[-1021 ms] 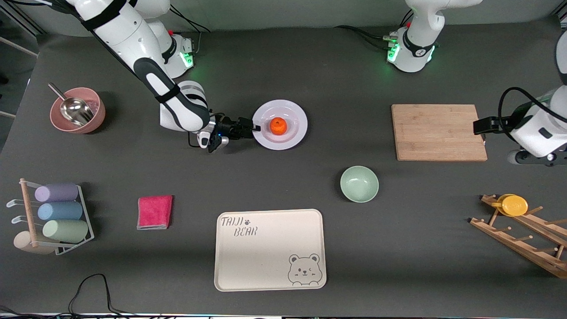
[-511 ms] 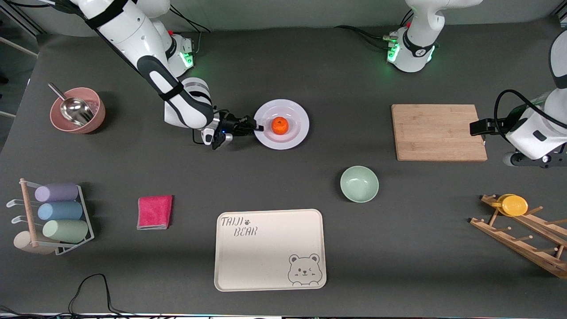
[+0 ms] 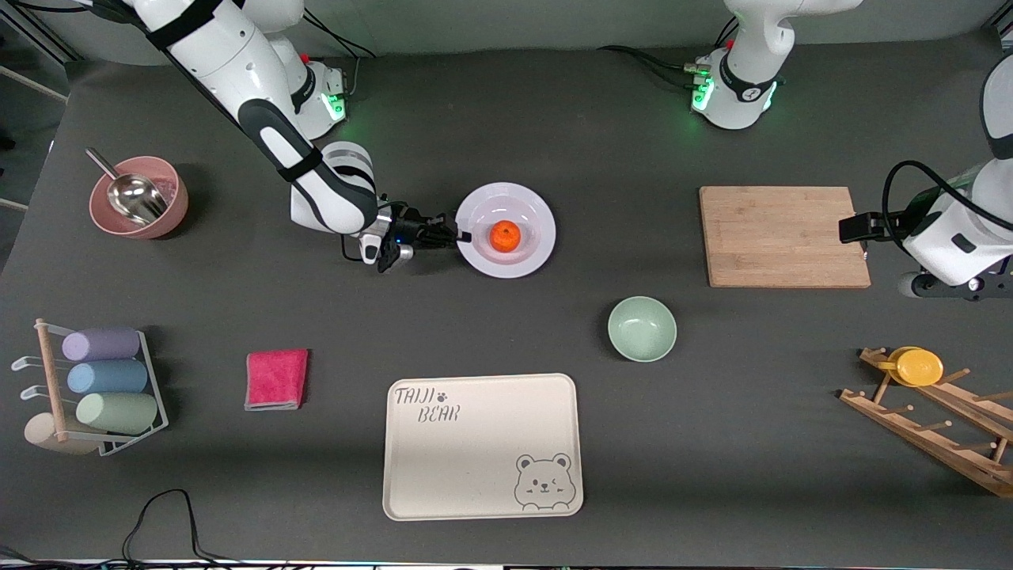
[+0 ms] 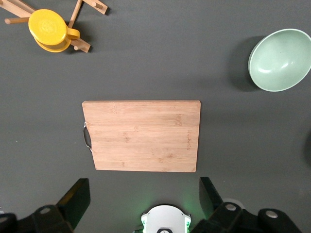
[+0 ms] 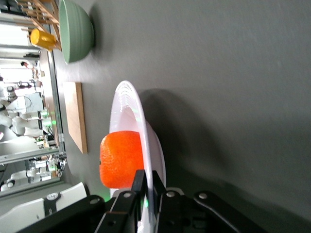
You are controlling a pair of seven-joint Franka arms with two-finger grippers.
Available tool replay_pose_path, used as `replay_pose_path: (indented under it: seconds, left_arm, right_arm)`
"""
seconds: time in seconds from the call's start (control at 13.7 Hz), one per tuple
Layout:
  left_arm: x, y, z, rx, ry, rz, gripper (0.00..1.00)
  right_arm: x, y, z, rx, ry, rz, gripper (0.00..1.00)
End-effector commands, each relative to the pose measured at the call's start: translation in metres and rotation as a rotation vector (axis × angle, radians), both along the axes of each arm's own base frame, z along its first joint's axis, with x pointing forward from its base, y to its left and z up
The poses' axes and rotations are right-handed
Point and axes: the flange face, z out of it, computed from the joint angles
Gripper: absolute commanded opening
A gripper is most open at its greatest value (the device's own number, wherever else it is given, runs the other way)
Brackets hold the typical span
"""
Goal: Place orange and plate with both arms
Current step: 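Grasp the white plate rim with the right gripper, then slide the plate with the right gripper onto the TAIJI BEAR tray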
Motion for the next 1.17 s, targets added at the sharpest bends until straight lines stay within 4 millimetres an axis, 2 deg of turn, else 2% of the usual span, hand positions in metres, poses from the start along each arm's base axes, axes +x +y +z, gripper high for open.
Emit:
replay_pose_path:
  seconds: [0.0,0.44,0.66,0.88,1.09]
  left_arm:
    - [-0.001,-0.001,0.001,0.013,0.002,0.011,1.00]
    - [0.000,-0.001,0.000,0.013,0.004,0.011,1.00]
    - [-0.001,-0.001,0.000,0.013,0.005,0.011,1.00]
    - [-0.001,-0.001,0.000,0.013,0.005,0.012,1.00]
    - [-0.001,-0.002,0.000,0.011,0.006,0.011,1.00]
  right_arm:
    - [0.026,0.004,0.019,0.017,0.006,-0.081,0.00]
    - [0.070,0.021,0.064,0.084,0.016,-0.166,0.00]
    - [0.098,0.028,0.092,0.128,-0.038,-0.183,0.00]
    - [0.151,0.020,0.122,0.193,-0.110,-0.244,0.00]
    - [0.221,-0.002,0.125,0.229,-0.175,-0.313,0.00]
